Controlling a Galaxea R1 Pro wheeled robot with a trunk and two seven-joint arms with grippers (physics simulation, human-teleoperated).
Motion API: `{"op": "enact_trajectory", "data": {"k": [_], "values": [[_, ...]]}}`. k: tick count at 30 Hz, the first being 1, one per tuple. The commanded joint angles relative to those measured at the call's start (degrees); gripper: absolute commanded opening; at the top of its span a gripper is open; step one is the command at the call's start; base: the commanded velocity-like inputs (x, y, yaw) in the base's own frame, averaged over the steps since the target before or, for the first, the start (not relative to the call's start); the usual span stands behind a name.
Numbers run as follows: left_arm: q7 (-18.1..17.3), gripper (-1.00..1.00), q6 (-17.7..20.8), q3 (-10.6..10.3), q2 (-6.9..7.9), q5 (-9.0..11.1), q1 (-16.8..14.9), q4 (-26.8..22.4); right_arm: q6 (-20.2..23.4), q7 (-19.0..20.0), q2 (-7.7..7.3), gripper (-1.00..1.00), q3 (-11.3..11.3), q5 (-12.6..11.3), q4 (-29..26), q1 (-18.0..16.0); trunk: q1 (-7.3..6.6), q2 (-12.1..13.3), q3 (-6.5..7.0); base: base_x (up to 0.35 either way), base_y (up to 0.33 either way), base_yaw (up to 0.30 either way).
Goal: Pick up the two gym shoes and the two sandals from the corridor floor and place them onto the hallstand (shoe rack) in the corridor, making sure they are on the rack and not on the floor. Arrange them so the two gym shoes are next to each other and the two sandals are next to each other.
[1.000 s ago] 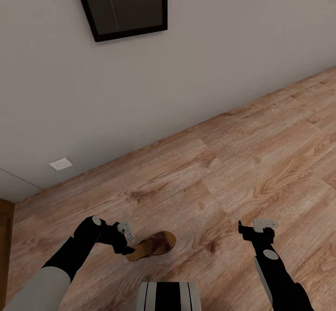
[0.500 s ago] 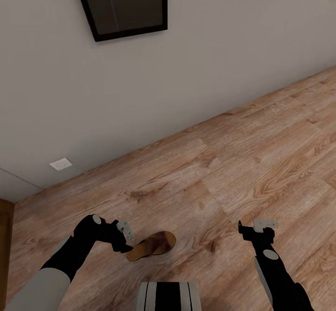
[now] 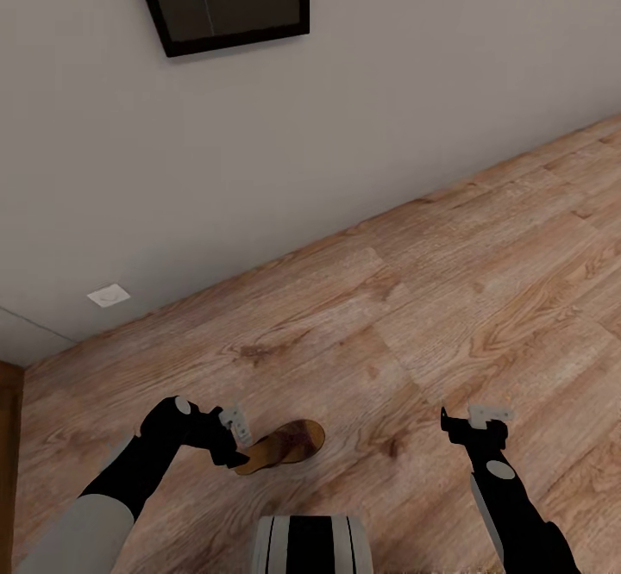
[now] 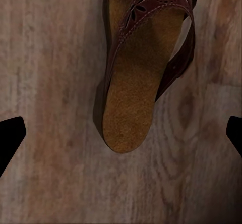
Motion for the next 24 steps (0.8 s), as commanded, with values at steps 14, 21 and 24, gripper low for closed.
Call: {"op": "enact_trajectory", "data": {"k": [14, 21, 24], "values": [[0.84, 1.00, 0.32, -0.22, 0.04, -0.22, -0.03, -0.04, 0.36, -0.16, 0.00, 1.00, 0.01, 0.58, -0.10, 0.00, 0.06, -0.06, -1.26, 0.000, 0.000, 0.000], [1.06, 1.00, 0.38, -0.23, 0.06, -0.22, -0.03, -0.13, 0.36, -0.16, 0.00, 1.00, 0.01, 0.59, -0.09, -0.01, 0.24, -0.15, -3.01, 0.000, 0.000, 0.000], [1.08, 1.00, 0.43, -0.26, 0.02, -0.22, -0.03, -0.23, 0.36, -0.16, 0.00, 1.00, 0.01, 0.59, -0.10, -0.01, 0.32, -0.19, -3.89, 0.000, 0.000, 0.000]]}}
